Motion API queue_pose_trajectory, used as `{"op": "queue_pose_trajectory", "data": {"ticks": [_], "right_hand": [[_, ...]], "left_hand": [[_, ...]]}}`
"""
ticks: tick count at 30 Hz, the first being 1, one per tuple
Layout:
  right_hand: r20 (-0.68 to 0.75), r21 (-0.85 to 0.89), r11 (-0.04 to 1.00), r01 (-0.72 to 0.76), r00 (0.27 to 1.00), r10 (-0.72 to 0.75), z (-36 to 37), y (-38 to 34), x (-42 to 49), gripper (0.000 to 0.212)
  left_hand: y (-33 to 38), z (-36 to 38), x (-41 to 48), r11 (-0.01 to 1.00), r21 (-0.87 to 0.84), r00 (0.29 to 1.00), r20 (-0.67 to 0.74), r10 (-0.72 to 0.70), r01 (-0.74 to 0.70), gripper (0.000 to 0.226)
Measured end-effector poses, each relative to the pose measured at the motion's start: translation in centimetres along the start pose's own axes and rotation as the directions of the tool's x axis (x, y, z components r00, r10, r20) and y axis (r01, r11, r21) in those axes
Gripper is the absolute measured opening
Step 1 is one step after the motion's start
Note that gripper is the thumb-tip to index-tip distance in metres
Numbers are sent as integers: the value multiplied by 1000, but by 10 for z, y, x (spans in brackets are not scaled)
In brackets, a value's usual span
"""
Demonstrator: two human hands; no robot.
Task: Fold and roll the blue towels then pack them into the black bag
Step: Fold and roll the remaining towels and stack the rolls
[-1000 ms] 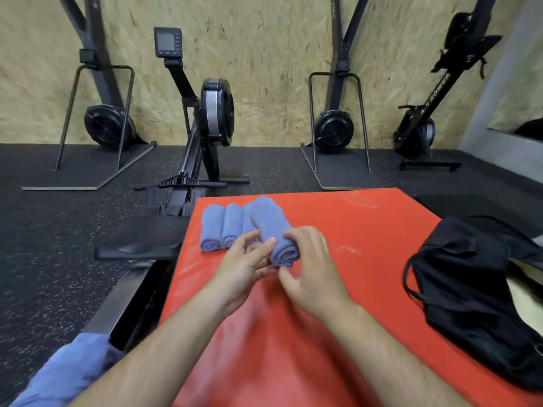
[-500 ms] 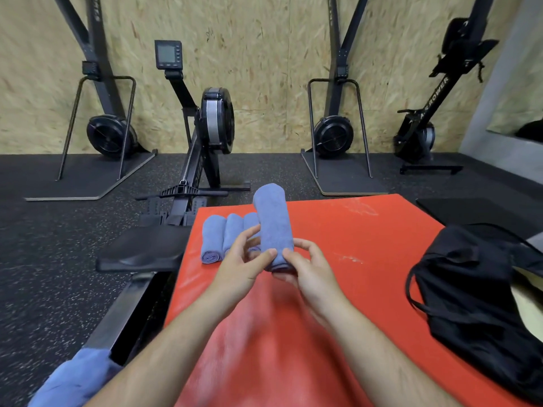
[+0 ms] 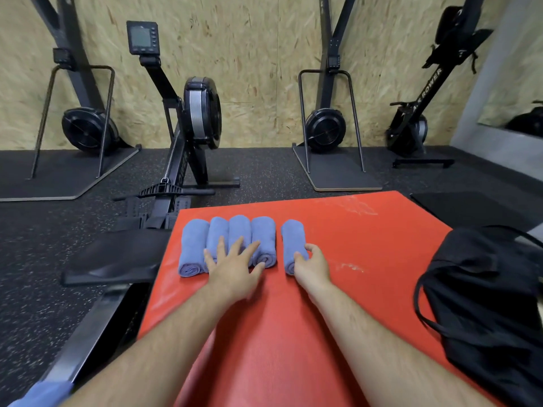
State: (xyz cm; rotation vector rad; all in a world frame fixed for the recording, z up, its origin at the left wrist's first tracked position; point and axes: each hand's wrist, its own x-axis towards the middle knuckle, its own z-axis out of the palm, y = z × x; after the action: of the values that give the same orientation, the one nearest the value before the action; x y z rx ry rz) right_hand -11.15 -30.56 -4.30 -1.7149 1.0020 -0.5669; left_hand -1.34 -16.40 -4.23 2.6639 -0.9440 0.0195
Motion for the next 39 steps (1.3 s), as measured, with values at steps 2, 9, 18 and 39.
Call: {"op": "queue_pose_trajectory", "data": {"ticks": [2, 9, 18, 39], "right_hand": [[28, -52, 998, 19, 999, -17, 13, 5, 14, 43], [67, -403, 911, 87, 996, -66, 38, 6, 38, 43], [118, -644, 739, 200, 980, -162, 25, -6, 10, 55], [609, -465, 266, 844, 523, -596, 194, -23, -271, 35]], "left_hand": [[-6, 10, 10, 998, 61, 999, 29, -20, 19, 62], [-17, 32, 23, 997, 71, 998, 54, -42, 38, 60], [-19, 12, 3, 1000, 6, 999, 36, -4, 3, 55], [-219, -80, -242, 976, 179, 992, -23, -124, 126, 59]]}}
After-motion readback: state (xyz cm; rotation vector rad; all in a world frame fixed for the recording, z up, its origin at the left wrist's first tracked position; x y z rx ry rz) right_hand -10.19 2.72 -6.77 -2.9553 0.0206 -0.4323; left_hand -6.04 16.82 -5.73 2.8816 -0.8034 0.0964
